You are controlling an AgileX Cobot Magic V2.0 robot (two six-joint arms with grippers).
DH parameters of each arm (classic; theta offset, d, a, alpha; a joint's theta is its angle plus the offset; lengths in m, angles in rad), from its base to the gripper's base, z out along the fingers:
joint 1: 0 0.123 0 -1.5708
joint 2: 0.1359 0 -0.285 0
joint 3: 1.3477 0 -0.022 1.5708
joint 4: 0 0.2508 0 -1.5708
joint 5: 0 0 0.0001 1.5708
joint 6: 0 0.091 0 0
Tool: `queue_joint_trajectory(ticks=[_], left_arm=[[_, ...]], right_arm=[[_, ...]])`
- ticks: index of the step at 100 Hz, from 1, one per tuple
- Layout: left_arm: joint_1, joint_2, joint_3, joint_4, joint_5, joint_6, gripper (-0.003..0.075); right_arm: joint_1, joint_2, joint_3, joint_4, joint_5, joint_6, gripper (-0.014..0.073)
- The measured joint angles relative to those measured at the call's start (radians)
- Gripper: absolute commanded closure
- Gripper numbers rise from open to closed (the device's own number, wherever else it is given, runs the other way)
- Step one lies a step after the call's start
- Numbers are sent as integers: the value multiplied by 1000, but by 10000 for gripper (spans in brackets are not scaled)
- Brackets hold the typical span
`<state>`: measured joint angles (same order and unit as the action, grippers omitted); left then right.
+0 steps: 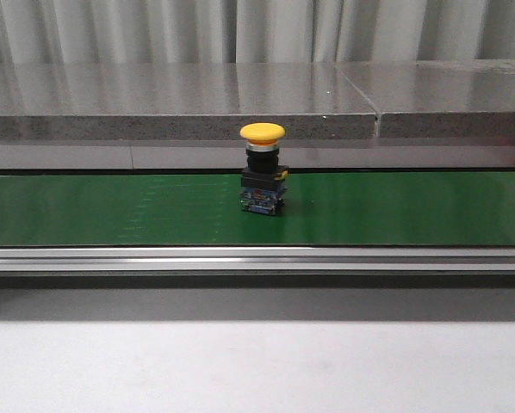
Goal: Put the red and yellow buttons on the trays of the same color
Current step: 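Carry the red button into the red tray and open the right gripper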
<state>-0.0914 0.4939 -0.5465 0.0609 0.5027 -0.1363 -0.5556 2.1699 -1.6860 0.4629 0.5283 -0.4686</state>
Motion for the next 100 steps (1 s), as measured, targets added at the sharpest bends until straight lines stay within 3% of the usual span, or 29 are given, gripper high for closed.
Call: queue_joint_trajectory(ticks=[10, 17, 42, 69, 100], left_arm=[[0, 0, 0, 0, 0, 0, 739], [0, 0, 0, 0, 0, 0, 739], [0, 0, 0, 0, 0, 0, 739], [0, 0, 0, 0, 0, 0, 739], [0, 0, 0, 0, 0, 0, 739]], right_arm=[[0, 0, -2, 0, -4, 0, -10], [0, 0, -2, 0, -14, 0, -73], [0, 0, -36, -2, -2, 0, -67], [0, -83, -107, -7, 143, 0, -59], [2, -243, -79, 3, 338, 0, -59]])
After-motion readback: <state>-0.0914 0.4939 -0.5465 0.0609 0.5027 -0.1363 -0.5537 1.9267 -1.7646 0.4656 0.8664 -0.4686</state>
